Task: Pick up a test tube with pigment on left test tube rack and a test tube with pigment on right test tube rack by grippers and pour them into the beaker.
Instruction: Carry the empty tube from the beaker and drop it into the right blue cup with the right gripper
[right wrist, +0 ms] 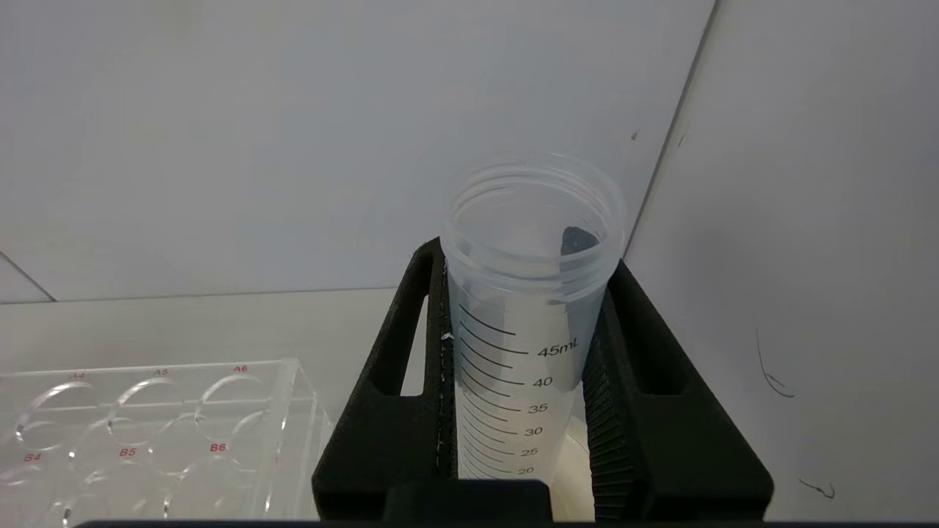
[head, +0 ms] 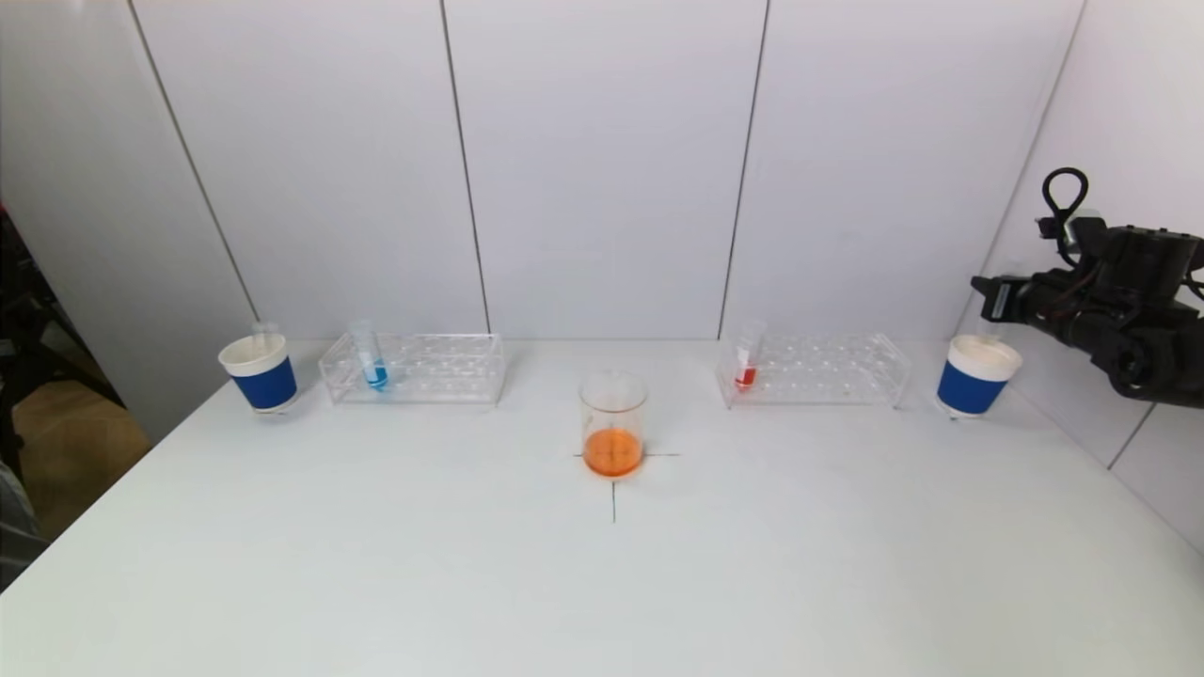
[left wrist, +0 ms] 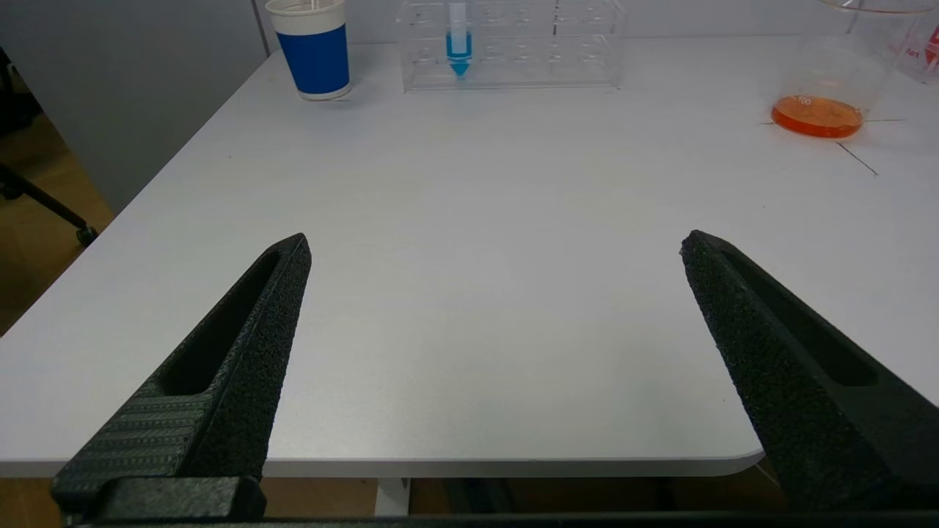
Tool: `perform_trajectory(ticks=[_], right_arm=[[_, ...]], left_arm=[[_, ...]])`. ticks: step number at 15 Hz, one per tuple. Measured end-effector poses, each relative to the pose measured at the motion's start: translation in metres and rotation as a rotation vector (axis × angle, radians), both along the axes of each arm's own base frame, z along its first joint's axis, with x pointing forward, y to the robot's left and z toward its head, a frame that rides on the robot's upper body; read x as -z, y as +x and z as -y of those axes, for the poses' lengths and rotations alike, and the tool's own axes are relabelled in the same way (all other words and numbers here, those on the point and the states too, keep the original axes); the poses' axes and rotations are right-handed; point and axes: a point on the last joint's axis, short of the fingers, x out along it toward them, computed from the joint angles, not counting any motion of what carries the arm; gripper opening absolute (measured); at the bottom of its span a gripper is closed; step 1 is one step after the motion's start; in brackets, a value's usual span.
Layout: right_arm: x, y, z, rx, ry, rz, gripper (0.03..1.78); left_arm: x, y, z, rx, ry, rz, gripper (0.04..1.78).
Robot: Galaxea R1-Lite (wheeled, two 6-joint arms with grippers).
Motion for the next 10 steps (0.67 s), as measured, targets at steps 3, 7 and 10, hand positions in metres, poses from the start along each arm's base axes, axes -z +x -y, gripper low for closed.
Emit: perform_trajectory(ticks=[3, 7, 10], right_arm=[[0.011, 0.000, 0.000, 0.000, 0.004, -0.009, 0.54], [0.028, -0.001, 0.000, -0.001, 0.008, -0.017, 0.54], [0.040, -0.003, -0.001, 0.000, 0.011, -0.022, 0.54]], left_arm=[[0.000, 0.000, 0.000, 0.000, 0.000, 0.000, 1.76], [0.000, 0.000, 0.000, 0.000, 0.000, 0.000, 1.76], [0.000, 0.000, 0.000, 0.000, 0.000, 0.000, 1.76]])
